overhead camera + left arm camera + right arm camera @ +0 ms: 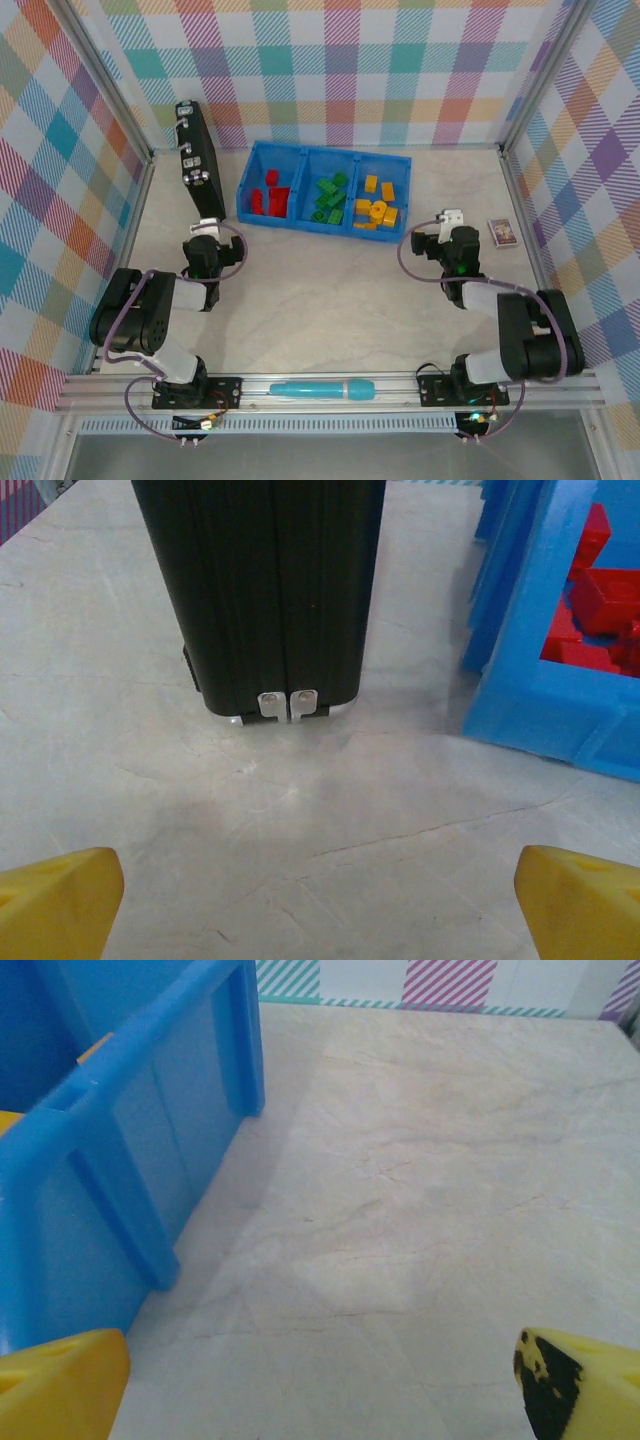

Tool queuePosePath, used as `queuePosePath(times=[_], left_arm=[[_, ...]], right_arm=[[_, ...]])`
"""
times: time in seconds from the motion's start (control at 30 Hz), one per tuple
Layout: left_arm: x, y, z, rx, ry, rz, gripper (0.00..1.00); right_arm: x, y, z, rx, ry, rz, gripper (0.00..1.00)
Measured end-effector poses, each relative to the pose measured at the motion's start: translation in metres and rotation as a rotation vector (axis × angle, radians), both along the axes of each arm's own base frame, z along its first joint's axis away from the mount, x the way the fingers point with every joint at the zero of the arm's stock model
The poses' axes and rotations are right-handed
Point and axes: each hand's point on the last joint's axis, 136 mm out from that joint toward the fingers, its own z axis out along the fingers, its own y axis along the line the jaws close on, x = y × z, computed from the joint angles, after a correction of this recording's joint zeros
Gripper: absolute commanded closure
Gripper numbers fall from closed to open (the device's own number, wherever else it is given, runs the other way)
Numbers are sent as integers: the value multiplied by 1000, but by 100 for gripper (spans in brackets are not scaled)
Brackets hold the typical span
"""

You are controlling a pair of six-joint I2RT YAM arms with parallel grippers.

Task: Sort the legos into containers by color
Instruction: Reset both arms

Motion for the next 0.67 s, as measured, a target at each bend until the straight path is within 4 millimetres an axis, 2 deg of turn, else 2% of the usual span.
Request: queuePosePath(times=[0.1,0.17,0.37,0.67], left_arm=[[0,-2,0,-4,0,-11,0],[0,-2,0,-2,1,-12,0],[0,-3,0,-5,1,-19,0],[4,-8,3,-16,-5,-42,0]], right_arm=[[3,-7,-23,48,50,1,1],[2,-12,-31,70,71,-5,1],[6,-8,-22,100,33,18,1],[6,-6,-21,105,30,30,1]])
